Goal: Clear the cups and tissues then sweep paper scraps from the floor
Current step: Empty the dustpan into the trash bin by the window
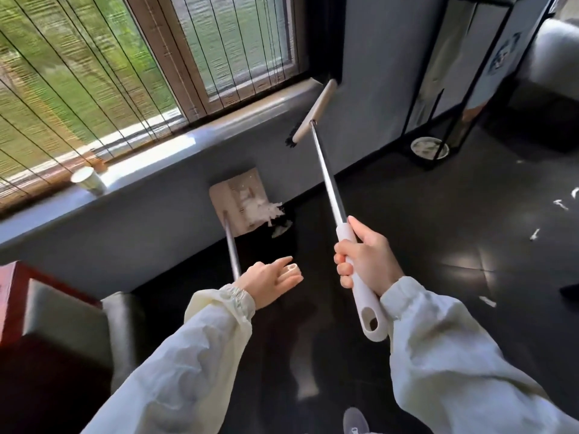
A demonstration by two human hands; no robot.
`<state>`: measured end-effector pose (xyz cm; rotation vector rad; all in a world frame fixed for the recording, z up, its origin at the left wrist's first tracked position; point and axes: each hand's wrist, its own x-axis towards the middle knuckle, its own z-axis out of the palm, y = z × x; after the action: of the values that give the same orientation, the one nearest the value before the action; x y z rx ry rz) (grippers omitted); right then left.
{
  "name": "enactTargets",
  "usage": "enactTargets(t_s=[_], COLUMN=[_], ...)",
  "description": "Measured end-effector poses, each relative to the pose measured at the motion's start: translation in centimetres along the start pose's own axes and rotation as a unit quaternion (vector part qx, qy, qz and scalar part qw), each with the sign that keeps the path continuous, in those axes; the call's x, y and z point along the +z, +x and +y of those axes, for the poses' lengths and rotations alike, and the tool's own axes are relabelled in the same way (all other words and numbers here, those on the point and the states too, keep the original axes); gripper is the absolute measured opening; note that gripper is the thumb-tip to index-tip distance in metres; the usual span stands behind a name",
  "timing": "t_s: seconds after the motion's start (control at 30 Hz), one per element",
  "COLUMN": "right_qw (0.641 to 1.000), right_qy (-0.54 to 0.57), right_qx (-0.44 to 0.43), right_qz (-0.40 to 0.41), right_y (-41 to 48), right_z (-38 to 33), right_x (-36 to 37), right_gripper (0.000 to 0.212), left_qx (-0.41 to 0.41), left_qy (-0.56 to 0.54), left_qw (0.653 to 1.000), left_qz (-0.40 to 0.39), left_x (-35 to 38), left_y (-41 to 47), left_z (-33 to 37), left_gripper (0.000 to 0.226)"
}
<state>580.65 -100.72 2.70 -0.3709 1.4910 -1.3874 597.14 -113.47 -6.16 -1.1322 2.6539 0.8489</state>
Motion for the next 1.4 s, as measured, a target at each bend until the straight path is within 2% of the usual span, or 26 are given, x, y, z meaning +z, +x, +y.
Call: enactTargets(t_s=[0.07,0.17,0.33,0.53,0.77,0.93,1.07,1.13,1.3,1.4], right_qw=[1.000,1.000,1.000,1.000,1.000,1.000,1.000,1.000,0.999,0.998], right_qy=[0.001,-0.002,-0.009,-0.007,-0.002,0.005,0.012,0.007,0.010,0.028], right_qx=[0.001,0.004,0.006,0.007,-0.001,-0.006,-0.008,-0.006,0.027,0.052], right_qz=[-0.006,-0.010,-0.017,-0.017,-0.010,-0.014,-0.019,-0.021,-0.021,-0.016], right_y=[0.2,0.2,-0.2,-0.8,-1.1,-1.5,-1.6,-1.7,-1.8,-1.8], right_z=[0.1,0.4,0.7,1.1,1.2,1.2,1.3,1.9,5.0,6.7], right_x=[-0.1,-0.2,-0.9,-2.2,-3.4,-3.8,-4.1,-4.2,-5.5,-6.7], right_gripper=[0.074,0.075,0.075,0.075,0.076,0.076,0.075,0.074,0.073,0.072], left_qx=[-0.003,-0.006,0.032,0.015,0.008,0.057,0.066,0.056,0.072,0.062], left_qy=[0.055,0.150,0.274,0.287,0.323,0.352,0.371,0.356,0.341,0.356], left_qw=[0.998,0.988,0.961,0.957,0.946,0.934,0.926,0.933,0.933,0.927], left_qz=[-0.028,-0.046,-0.004,0.048,0.030,0.030,0.030,0.014,-0.094,-0.098], left_x=[1.1,2.5,4.5,5.4,5.8,5.8,5.3,6.6,12.8,14.3], left_y=[-0.1,-0.2,-0.2,-0.5,-0.9,-1.3,-1.2,-1.2,-2.7,-3.4], left_z=[0.5,1.1,2.0,3.3,4.3,3.9,3.7,3.8,2.4,1.9], left_gripper=[0.047,0.053,0.053,0.052,0.048,0.047,0.047,0.049,0.050,0.046])
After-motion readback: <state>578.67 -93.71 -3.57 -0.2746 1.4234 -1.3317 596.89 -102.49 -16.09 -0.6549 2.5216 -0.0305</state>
